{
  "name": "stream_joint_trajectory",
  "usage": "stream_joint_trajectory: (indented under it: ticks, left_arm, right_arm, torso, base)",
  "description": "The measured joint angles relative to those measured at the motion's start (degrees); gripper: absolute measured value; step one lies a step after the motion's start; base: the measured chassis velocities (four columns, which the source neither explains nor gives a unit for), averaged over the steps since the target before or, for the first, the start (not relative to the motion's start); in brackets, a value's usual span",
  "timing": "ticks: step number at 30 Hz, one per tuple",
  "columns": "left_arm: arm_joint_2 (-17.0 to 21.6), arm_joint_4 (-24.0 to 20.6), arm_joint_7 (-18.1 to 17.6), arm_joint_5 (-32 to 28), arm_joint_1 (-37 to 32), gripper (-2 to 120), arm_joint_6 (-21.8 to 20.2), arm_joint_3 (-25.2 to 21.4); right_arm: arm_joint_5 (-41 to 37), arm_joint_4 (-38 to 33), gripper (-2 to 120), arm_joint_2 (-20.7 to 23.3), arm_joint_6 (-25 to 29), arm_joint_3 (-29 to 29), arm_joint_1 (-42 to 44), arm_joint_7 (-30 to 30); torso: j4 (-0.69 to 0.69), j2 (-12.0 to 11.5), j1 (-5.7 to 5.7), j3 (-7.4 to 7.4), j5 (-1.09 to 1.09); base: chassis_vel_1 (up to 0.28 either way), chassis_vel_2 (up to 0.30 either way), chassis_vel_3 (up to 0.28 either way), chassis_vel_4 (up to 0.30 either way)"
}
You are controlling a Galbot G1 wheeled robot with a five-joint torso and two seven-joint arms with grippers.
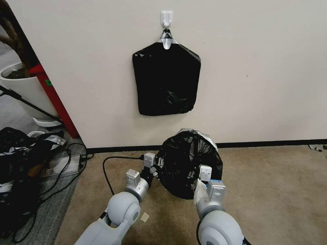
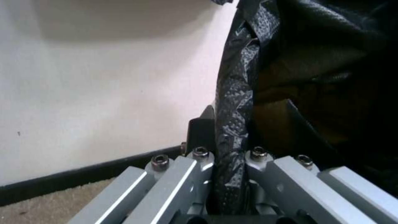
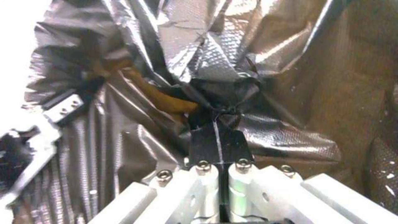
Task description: Place a trash bag onto the trash bin.
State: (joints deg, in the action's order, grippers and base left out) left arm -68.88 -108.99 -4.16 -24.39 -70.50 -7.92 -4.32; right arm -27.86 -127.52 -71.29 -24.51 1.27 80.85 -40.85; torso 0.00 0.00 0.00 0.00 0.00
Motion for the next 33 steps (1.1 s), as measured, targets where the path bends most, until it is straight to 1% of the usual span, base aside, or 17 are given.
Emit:
stream_joint_trajectory:
  ticks: [8,11,13,15,16,18,19,21,22,23,25,26,27,28,29,31,33]
  left_arm:
    - [-0.1,0.2,0.0,-0.1,0.2,3,-0.1,-0.1]
    - [-0.1,0.3,0.0,-0.2,0.3,3,-0.1,-0.1]
    - [-0.1,0.3,0.0,-0.2,0.4,3,-0.1,-0.1]
    - [0.0,0.4,0.0,-0.4,0.6,3,-0.1,-0.1]
    - [0.0,0.4,0.0,-0.4,0.6,3,-0.1,-0.1]
    - [0.1,0.6,0.0,-0.7,0.8,3,-0.1,-0.1]
    - [0.1,0.6,0.0,-0.7,0.8,3,-0.1,-0.1]
    - [0.2,0.7,0.0,-1.1,0.9,3,-0.1,-0.1]
    - [0.2,0.7,0.0,-1.1,0.9,3,-0.1,-0.1]
    - [0.2,0.8,0.0,-1.3,0.9,3,-0.1,-0.1]
    - [0.1,0.9,-0.1,-1.5,1.1,3,-0.1,-0.1]
    - [0.1,0.9,-0.1,-1.5,1.1,3,-0.1,-0.1]
    - [0.1,0.9,-0.1,-1.5,1.1,3,-0.1,-0.1]
    - [0.0,0.9,-0.1,-1.5,1.1,3,-0.1,-0.1]
    - [0.0,0.9,-0.1,-1.5,1.1,3,-0.1,0.0]
    - [0.0,0.8,-0.1,-1.5,1.1,3,-0.1,0.0]
    - [0.1,0.4,-0.1,-1.6,0.8,3,-0.1,-0.2]
  right_arm:
    - [4.1,0.0,3,0.2,1.3,-0.2,0.5,1.9]
    - [4.6,0.3,17,0.3,1.4,-0.3,0.6,2.2]
    - [4.6,0.3,19,0.4,1.4,-0.3,0.6,2.2]
    - [4.6,0.0,31,0.4,1.2,-0.3,1.0,2.3]
    - [4.6,0.0,31,0.4,1.2,-0.3,1.0,2.3]
    - [4.6,-0.9,41,0.4,1.1,0.0,1.7,2.5]
    - [4.6,-0.9,41,0.4,1.1,0.0,1.7,2.5]
    - [4.2,-2.0,52,0.4,1.2,0.9,2.8,4.4]
    - [4.2,-2.0,52,0.4,1.2,0.9,2.8,4.4]
    - [3.2,-2.2,56,0.4,2.2,1.5,2.9,6.3]
    - [-0.4,-1.4,69,-0.3,6.8,2.5,1.9,11.7]
    - [-0.4,-1.4,69,-0.3,6.8,2.5,1.9,11.7]
    - [-1.6,-0.6,70,-0.9,8.4,2.4,1.2,13.1]
    - [-3.7,0.9,68,-1.9,10.4,2.2,-0.2,14.5]
    - [-6.3,2.6,61,-3.2,12.5,1.4,-1.8,15.3]
    - [-7.7,3.5,58,-3.9,13.4,0.8,-2.7,15.5]
    - [-10.2,5.2,47,-5.6,15.0,-1.0,-4.7,15.5]
  torso:
    - [0.0,0.0,0.0,0.0,0.0]
    - [0.0,0.0,0.0,0.0,0.0]
    - [0.0,0.0,0.0,0.0,0.0]
    - [0.0,0.0,0.0,0.0,0.0]
    - [0.0,0.0,0.0,0.0,0.0]
    - [0.0,0.0,0.0,0.0,0.0]
    - [0.0,0.0,0.0,0.0,0.0]
    - [0.0,0.0,0.0,0.0,-0.01]
    - [0.0,0.0,0.0,0.0,-0.01]
    - [-0.01,0.0,0.0,0.0,-0.01]
    - [0.0,0.0,0.0,0.0,-0.01]
    - [0.0,0.0,0.0,0.0,-0.01]
    - [0.0,0.0,0.0,0.0,-0.01]
    - [0.0,0.0,0.0,0.0,0.0]
    - [0.0,0.0,0.0,0.0,0.0]
    - [0.01,0.0,0.0,0.0,0.0]
    - [0.01,0.0,0.0,0.0,0.0]
  base:
    - [0.0,0.0,0.0,0.0]
    - [0.0,0.0,0.0,0.0]
    - [0.0,0.0,0.0,0.0]
    - [0.0,0.0,0.0,0.0]
    - [0.0,0.0,0.0,0.0]
    - [0.0,0.0,0.0,0.0]
    - [0.0,0.0,0.0,0.0]
    - [0.0,0.0,0.0,0.0]
    - [0.0,0.0,0.0,0.0]
    - [0.0,0.0,0.0,0.0]
    - [0.0,0.0,0.0,0.0]
    - [0.0,0.0,0.0,0.0]
    - [0.0,0.0,0.0,0.0]
    - [0.0,0.0,0.0,0.0]
    - [0.0,0.0,0.0,0.0]
    - [0.0,0.0,0.0,0.0]
    - [0.0,0.0,0.0,0.0]
